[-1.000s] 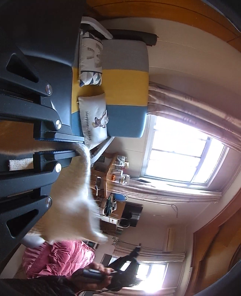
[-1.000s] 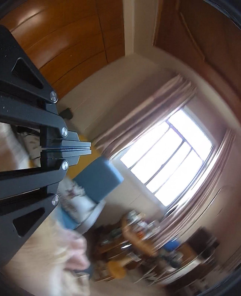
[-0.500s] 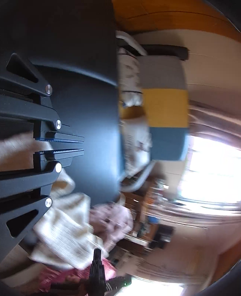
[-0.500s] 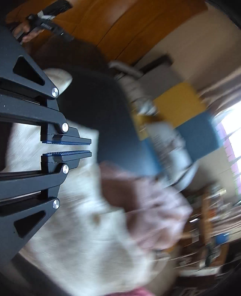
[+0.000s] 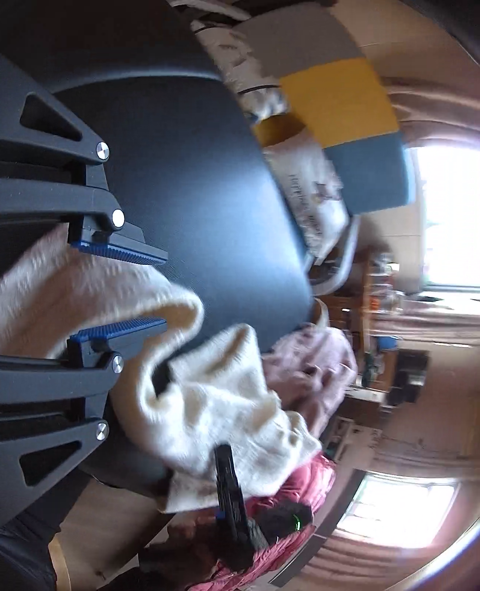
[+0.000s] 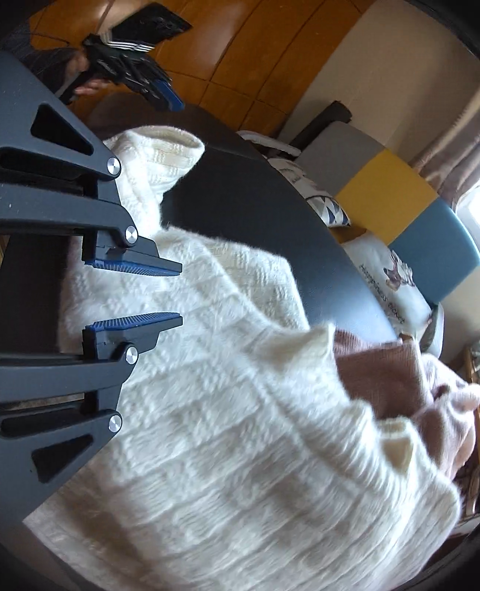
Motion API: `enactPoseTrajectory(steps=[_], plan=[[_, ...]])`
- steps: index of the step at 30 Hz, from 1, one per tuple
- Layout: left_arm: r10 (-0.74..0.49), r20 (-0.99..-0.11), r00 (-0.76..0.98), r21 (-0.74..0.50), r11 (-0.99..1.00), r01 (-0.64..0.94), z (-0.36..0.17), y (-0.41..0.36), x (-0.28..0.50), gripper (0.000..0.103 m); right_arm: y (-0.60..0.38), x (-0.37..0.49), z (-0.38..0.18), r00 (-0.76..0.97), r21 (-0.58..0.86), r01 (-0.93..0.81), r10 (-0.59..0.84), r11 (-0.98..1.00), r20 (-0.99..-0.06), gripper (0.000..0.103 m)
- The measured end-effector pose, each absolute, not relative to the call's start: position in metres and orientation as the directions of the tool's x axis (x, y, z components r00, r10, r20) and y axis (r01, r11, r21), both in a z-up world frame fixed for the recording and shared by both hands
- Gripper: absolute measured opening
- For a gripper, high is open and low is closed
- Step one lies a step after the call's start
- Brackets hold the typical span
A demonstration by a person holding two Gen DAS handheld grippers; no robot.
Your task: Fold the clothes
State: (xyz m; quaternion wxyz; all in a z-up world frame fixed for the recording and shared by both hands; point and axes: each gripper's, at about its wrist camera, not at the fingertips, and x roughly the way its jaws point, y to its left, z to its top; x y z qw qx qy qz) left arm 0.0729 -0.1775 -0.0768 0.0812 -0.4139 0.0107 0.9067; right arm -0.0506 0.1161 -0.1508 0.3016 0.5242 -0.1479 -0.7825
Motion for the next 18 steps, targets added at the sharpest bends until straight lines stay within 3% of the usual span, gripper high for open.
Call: enactPoseTrajectory(steps=[4, 7, 10, 12, 13, 18], plan=[[0.207, -0.783, -0.587, -0.080, -0.969, -0.236, -0.081, -0.180, 0.064, 0.029, 0.119, -0.043, -0.149, -0.291, 0.500, 0.326, -0.588, -0.803, -0.755, 0.022], [0.217, -0.806, -0.551, -0.072, -0.959, -0.273, -0.089, -0.166, 0.050, 0.030, 0.111, -0.033, -0.138, -0.321, 0.386, 0.384, -0.513, -0.839, -0.796, 0.022], [0.119, -0.864, -0.489, 0.020, -0.963, -0.269, -0.117, -0.150, 0.031, 0.030, 0.104, -0.028, -0.128, -0.401, 0.216, 0.416, -0.391, -0.883, -0.829, 0.022], [0.003, -0.894, -0.447, 0.115, -0.965, -0.236, -0.140, -0.146, 0.021, 0.021, 0.105, -0.038, -0.131, -0.375, 0.253, 0.399, -0.409, -0.881, -0.832, 0.022], [-0.006, -0.895, -0.446, 0.117, -0.968, -0.222, -0.144, -0.148, 0.021, 0.012, 0.105, -0.042, -0.133, -0.366, 0.280, 0.390, -0.427, -0.877, -0.827, 0.022], [0.076, -0.855, -0.514, -0.069, -0.997, -0.032, -0.140, -0.187, 0.031, 0.005, 0.095, -0.077, -0.166, -0.331, 0.329, 0.321, -0.431, -0.888, -0.839, 0.023]])
